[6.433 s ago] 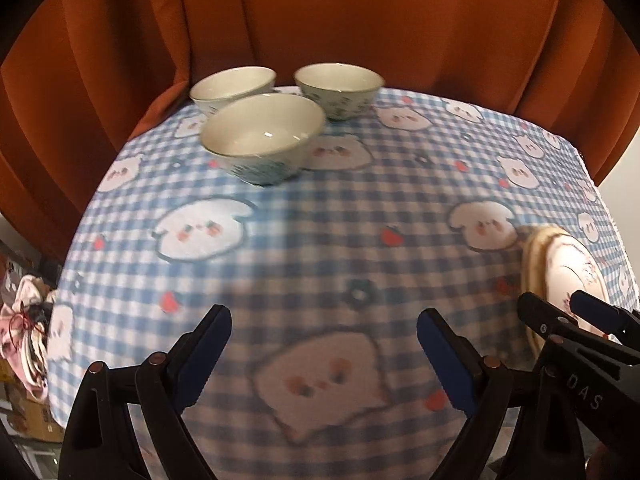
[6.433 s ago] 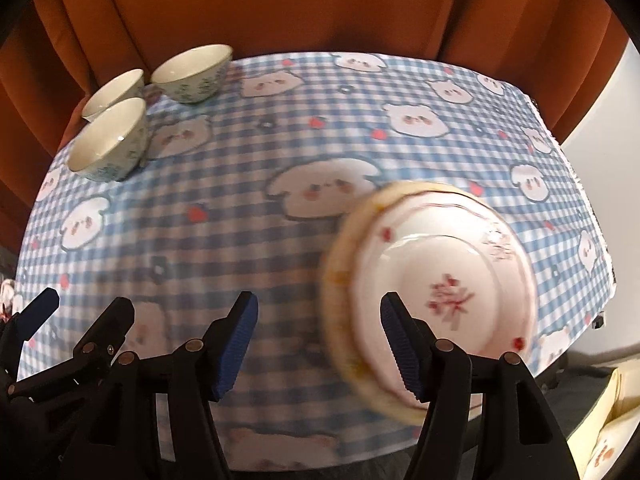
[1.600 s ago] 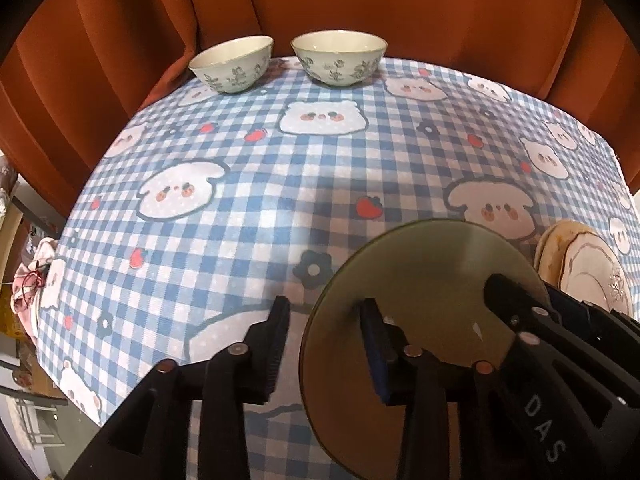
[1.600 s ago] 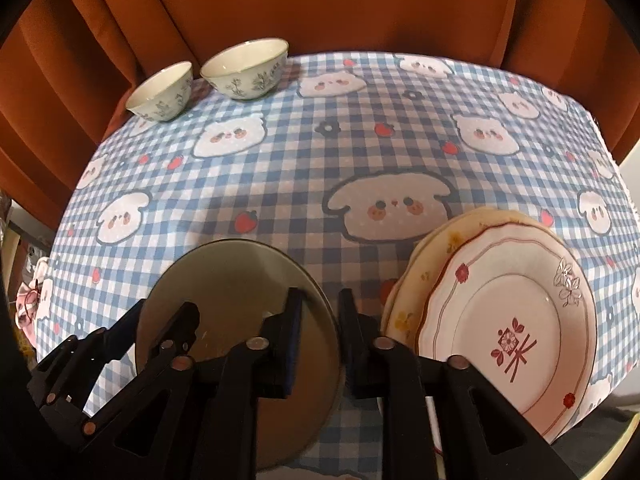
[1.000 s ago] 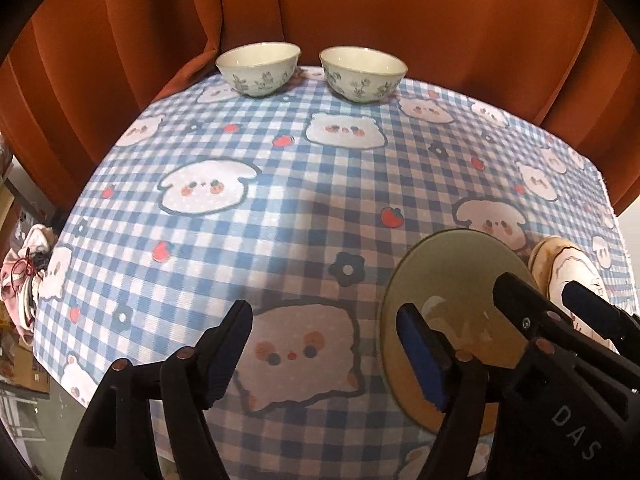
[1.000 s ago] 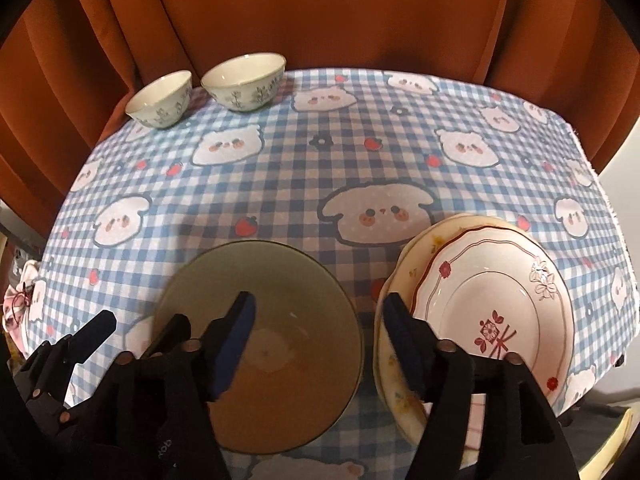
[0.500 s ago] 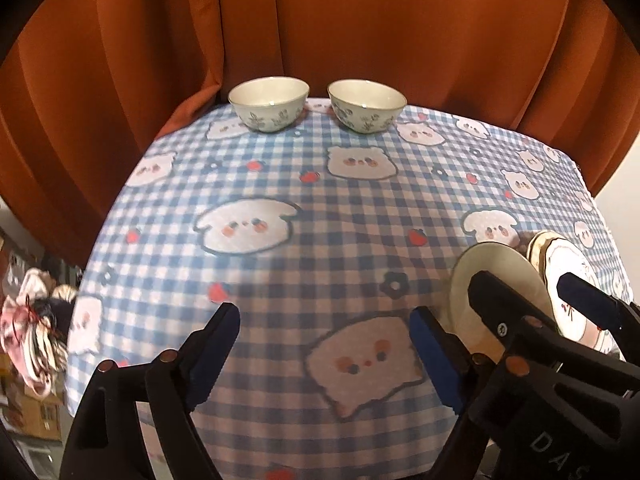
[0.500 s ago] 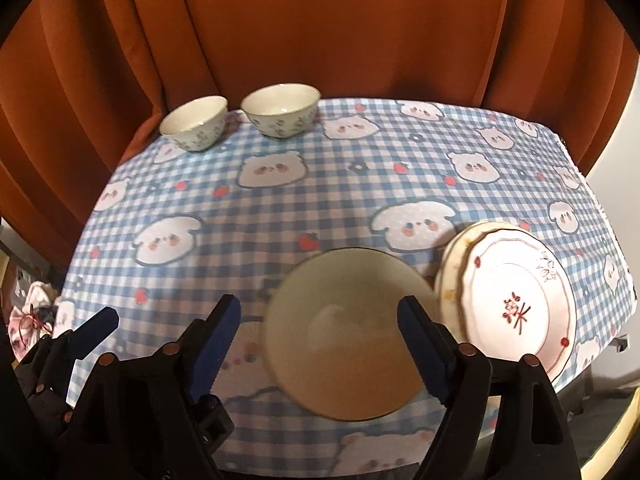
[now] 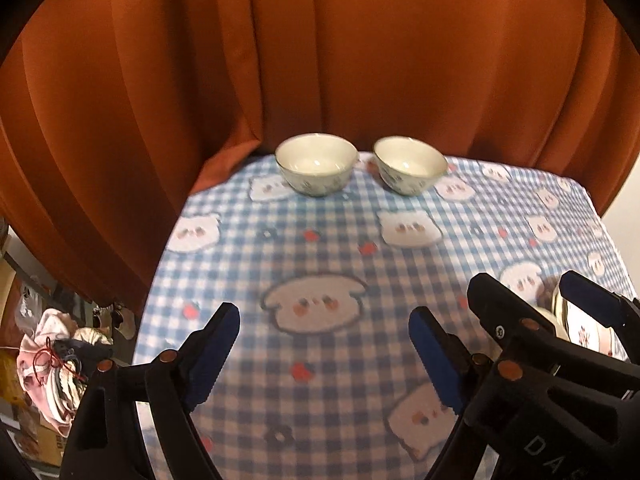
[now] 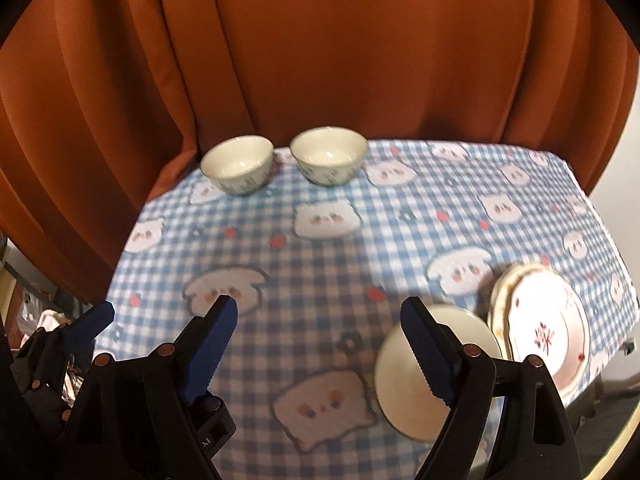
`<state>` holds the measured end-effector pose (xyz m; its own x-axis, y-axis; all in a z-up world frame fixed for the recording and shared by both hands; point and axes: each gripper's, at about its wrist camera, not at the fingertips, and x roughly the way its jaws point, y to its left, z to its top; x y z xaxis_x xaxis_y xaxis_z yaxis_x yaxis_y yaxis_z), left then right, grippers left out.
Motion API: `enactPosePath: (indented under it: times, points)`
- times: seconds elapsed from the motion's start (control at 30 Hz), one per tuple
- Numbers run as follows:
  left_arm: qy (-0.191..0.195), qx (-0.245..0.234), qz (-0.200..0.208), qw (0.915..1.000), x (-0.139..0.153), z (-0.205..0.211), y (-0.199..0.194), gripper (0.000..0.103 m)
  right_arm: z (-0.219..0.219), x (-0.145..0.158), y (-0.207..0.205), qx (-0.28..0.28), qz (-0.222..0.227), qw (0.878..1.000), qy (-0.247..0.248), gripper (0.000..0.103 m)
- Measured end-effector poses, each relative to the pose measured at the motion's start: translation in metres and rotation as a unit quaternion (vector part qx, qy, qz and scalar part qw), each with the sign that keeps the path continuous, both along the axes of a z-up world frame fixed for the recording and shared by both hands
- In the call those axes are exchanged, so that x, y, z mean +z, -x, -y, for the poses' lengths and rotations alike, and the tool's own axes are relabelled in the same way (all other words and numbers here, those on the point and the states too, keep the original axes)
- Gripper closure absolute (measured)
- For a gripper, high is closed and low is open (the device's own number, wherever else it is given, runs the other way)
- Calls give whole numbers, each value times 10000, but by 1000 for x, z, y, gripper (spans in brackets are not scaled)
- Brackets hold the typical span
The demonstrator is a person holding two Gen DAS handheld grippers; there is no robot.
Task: Organize plates and bowls
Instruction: 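Move both tools toward the two remaining white bowls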
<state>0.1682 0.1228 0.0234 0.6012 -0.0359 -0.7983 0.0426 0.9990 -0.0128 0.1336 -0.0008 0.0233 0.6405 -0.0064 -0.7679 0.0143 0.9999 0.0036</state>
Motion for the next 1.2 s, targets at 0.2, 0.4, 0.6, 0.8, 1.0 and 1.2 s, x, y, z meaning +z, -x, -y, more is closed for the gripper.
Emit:
enactPosePath:
  times: [0.2, 0.4, 0.6, 0.8, 1.0, 1.2]
  points:
    - [-60, 268, 172, 9995, 13, -12, -33, 16, -19, 14, -38, 272, 153, 9995, 1, 17]
    - [-27, 543, 251, 9982, 20, -25, -76, 16, -34, 27, -83, 511, 258, 9984, 2, 17]
    - [-99, 768, 230, 9967, 11, -32, -119, 17, -47, 21, -134, 642, 253, 9976, -31, 17]
    - [-165, 1007, 129, 9947, -15, -36, -165, 18, -60, -4, -187, 760, 177, 9970, -21, 17]
    - [-268, 1078, 41, 9938, -40, -40, -202, 21, -69, -35, -232, 780, 22, 9969, -96, 17]
    - [-356, 1207, -7, 9921, -62, -46, -231, 27, -77, -59, -270, 821, -32, 9966, -52, 25]
